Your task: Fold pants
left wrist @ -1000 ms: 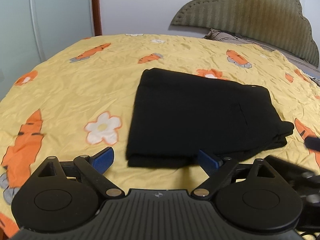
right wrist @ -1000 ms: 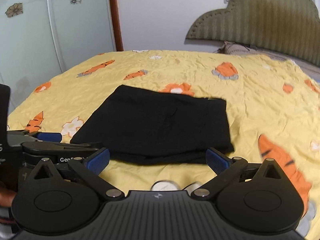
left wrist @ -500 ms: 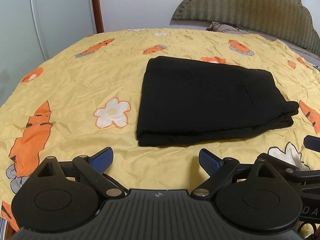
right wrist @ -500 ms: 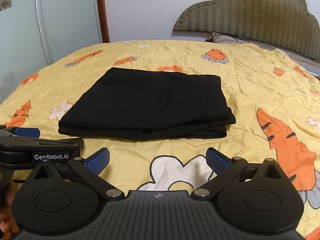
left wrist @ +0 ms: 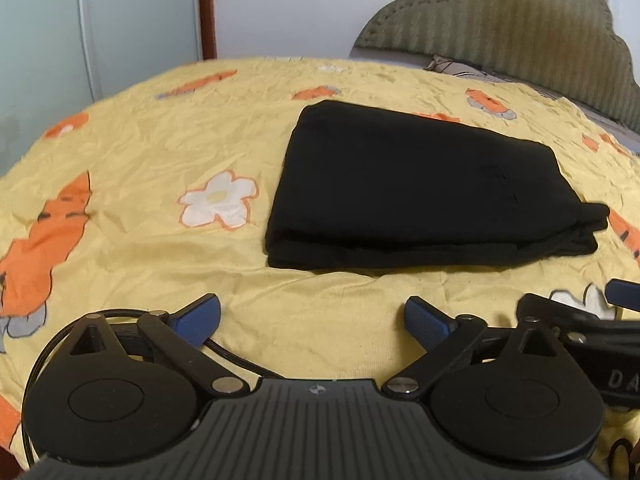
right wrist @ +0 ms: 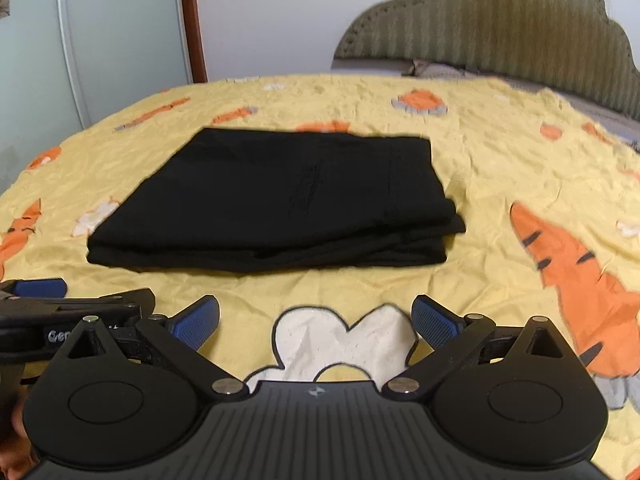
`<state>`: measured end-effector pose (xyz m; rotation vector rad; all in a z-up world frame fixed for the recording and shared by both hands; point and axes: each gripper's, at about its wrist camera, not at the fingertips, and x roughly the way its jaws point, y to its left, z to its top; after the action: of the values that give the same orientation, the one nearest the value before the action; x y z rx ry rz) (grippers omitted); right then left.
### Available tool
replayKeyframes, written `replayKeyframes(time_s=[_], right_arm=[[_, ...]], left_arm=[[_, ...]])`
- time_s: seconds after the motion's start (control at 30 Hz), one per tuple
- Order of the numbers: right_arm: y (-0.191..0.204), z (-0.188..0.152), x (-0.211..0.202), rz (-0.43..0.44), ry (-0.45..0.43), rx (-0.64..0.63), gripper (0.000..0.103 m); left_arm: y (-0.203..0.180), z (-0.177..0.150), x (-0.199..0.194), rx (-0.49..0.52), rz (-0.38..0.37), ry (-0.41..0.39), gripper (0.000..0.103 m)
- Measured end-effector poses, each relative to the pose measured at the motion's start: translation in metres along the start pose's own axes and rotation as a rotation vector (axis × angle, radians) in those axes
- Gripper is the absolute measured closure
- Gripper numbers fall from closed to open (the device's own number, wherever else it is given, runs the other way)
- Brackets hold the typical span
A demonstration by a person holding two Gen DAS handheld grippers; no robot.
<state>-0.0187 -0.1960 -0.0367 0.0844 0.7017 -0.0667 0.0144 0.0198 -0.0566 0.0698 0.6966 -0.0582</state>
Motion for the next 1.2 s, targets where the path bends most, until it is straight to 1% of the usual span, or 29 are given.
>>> replayKeyframes(time_s=[0.1,0.2,0.33,0.4,0.43,0.47,0.5,0.57,0.8,0.9,0.93,0.97,1.03,1.13,1.2], right_arm=[[-0.004,-0.009,0.006,0.010,0.005,0.048,0.000],[-0.001,-0.016,0.007,0.007,-0.027,0.002,0.000],[0.002,-0.014,0.007,-0.003,-0.047,-0.063,0.000],[0.003,-0.014,0.006,-0.004,-0.072,-0.099,0.000],[0.003,-0.016,0.007,-0.005,-0.081,-0.118,0.000],[0.003,-0.017,0.010,-0.008,-0.080,-0.130,0.000],[0.001,-0.017,0.013,0.001,-0.059,-0.113,0.000],[0.000,-0.015,0.015,0.007,-0.048,-0.093,0.000],[0.001,-0.018,0.013,0.000,-0.063,-0.086,0.000],[-0.007,-0.024,0.003,-0.042,-0.127,-0.018,0.000],[-0.011,-0.026,0.002,-0.044,-0.128,0.002,0.000],[-0.013,-0.025,0.004,-0.039,-0.109,0.014,0.000],[-0.009,-0.023,0.007,-0.045,-0.080,-0.024,0.000],[0.001,-0.024,0.006,-0.067,-0.093,-0.099,0.000],[-0.003,-0.024,0.006,-0.054,-0.091,-0.077,0.000]], left_arm=[[0.001,-0.004,0.000,0.001,-0.004,-0.027,0.000],[0.002,-0.009,0.000,-0.003,-0.009,-0.062,0.000],[0.003,-0.009,0.000,-0.002,-0.015,-0.066,0.000],[0.003,-0.010,0.000,-0.001,-0.015,-0.069,0.001],[0.002,-0.010,0.000,0.003,-0.006,-0.070,0.001],[0.002,-0.010,0.000,0.003,-0.003,-0.073,0.000],[0.002,-0.010,0.000,-0.002,-0.007,-0.074,0.000],[0.003,-0.010,0.000,-0.005,-0.006,-0.075,0.000],[0.003,-0.009,0.002,-0.016,0.001,-0.079,0.000],[0.004,-0.009,0.001,-0.019,-0.003,-0.082,0.000],[0.004,-0.010,0.001,-0.020,-0.004,-0.084,0.000],[0.004,-0.010,0.001,-0.019,-0.003,-0.084,0.000],[0.003,-0.009,0.001,-0.014,0.000,-0.082,0.000],[0.003,-0.009,0.001,-0.014,-0.004,-0.081,0.000],[0.003,-0.010,0.000,-0.009,-0.003,-0.081,0.000]])
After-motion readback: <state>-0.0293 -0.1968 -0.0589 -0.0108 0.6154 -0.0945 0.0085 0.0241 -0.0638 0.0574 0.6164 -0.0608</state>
